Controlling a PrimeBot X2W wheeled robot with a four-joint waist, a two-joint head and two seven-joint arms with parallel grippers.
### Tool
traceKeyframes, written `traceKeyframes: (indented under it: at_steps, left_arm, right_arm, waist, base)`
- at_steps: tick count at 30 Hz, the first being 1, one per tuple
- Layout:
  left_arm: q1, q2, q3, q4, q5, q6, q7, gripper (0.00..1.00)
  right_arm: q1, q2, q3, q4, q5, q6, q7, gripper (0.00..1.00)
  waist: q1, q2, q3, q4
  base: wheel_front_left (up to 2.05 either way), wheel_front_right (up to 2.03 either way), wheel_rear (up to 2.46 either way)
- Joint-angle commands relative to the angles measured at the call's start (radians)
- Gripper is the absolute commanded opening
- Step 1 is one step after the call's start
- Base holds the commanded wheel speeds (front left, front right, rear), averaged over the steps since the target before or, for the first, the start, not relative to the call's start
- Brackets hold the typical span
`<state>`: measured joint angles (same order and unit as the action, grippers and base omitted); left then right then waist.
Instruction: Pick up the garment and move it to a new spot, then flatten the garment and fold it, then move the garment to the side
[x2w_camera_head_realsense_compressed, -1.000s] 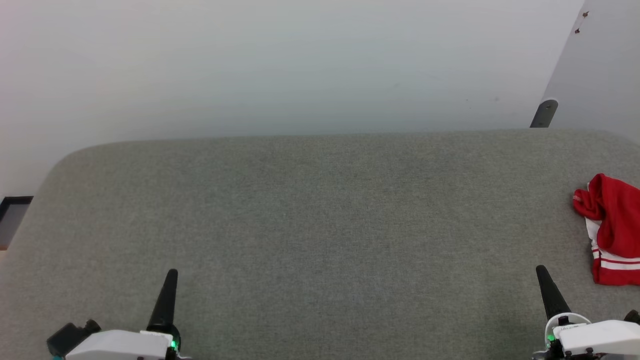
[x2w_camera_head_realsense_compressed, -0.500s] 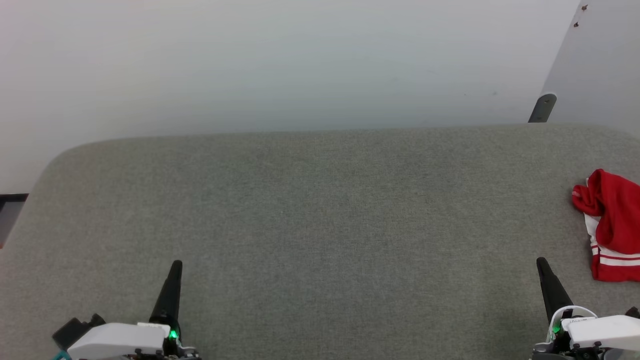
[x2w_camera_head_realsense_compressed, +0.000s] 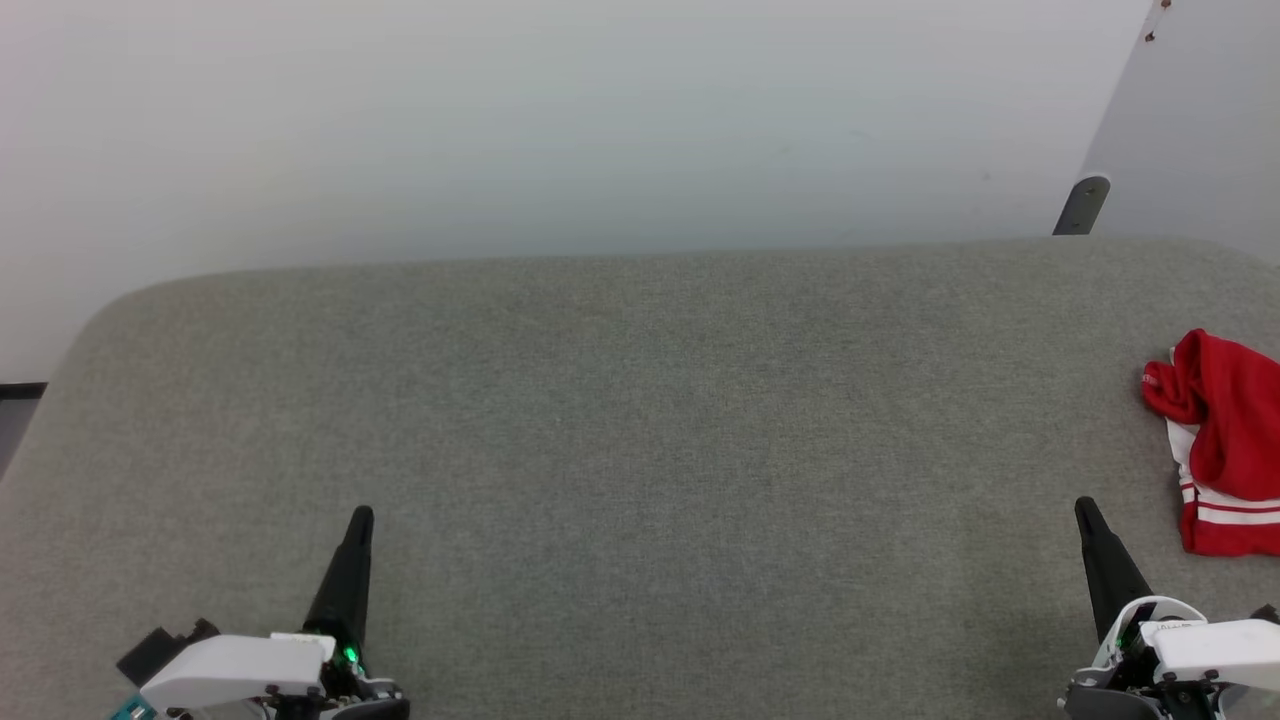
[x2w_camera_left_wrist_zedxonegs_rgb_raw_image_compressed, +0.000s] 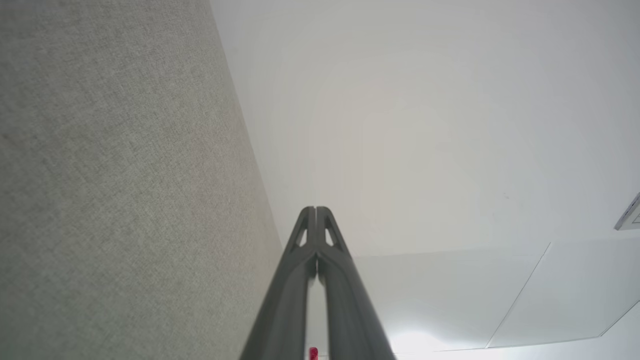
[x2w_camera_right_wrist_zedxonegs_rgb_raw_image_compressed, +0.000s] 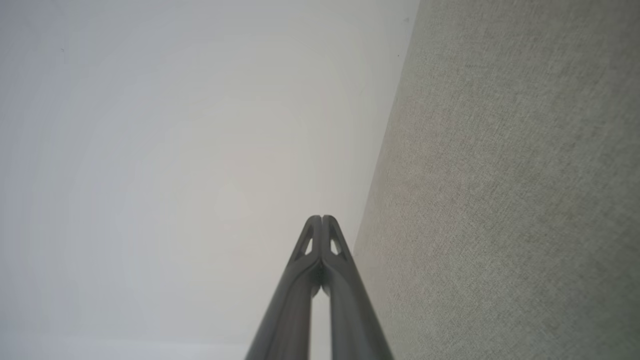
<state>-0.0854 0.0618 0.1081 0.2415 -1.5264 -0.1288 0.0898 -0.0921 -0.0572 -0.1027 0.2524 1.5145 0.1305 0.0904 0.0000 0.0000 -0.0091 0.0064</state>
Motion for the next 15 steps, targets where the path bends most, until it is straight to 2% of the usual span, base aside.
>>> traceKeyframes:
  at_steps: [1,15]
  left_arm:
    - [-0.015,-0.002,0.004,0.0,-0.02,-0.003,0.005,0.0]
    - [-0.03,-0.013,0.008,0.005,-0.088,-0.003,0.028,0.0]
  right_arm:
    - [-0.013,0.004,-0.006,-0.005,0.02,0.0,0.006,0.0]
    - [-0.021,0.009,-0.013,-0.01,0.1,0.0,0.027,0.0]
  waist:
    - [0.0,0.0,0.001,-0.001]
    - [0.0,0.0,0.012,-0.006]
  base:
    - [0.0,0.0,0.0]
    - [0.0,0.0,0.0]
